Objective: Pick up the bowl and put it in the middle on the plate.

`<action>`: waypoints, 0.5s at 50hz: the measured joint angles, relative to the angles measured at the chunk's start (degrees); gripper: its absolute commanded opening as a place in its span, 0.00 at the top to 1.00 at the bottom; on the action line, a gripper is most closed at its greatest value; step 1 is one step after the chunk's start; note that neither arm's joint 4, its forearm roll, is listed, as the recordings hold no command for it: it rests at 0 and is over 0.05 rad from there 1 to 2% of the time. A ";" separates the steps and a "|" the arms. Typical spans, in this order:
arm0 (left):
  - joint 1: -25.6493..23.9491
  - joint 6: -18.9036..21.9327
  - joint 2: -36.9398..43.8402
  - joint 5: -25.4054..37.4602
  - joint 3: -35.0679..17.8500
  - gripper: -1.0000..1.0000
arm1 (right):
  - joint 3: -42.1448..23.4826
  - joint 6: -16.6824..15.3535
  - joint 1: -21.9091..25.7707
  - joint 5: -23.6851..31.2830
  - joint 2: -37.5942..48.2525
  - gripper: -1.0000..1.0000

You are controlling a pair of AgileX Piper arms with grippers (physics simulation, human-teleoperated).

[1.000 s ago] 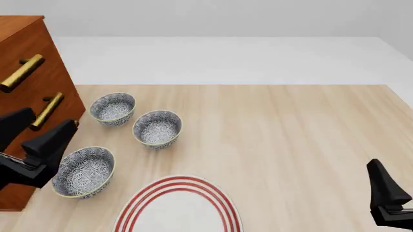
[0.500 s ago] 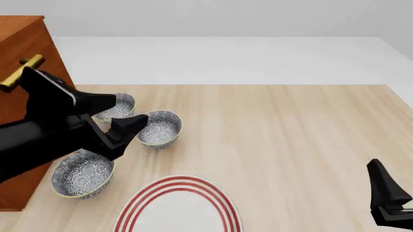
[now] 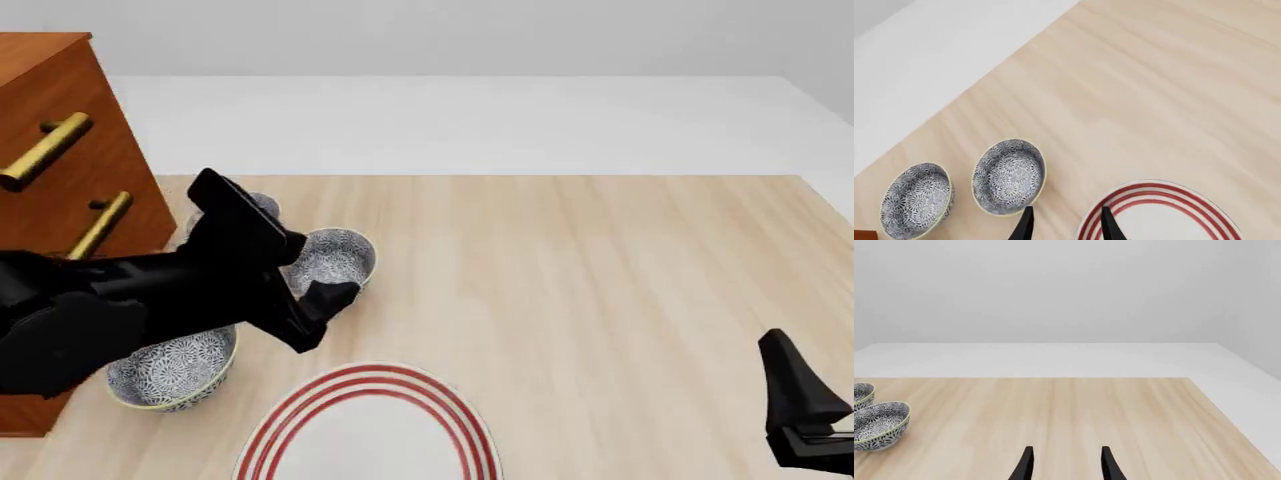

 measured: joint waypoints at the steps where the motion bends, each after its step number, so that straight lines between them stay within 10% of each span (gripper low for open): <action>1: 0.02 0.29 0.58 0.04 -0.17 0.00 | -0.01 0.00 0.00 0.02 -0.02 0.00; 25: 3.65 7.30 11.20 -0.06 -4.59 0.00 | 0.00 0.04 -0.02 0.07 -0.05 0.00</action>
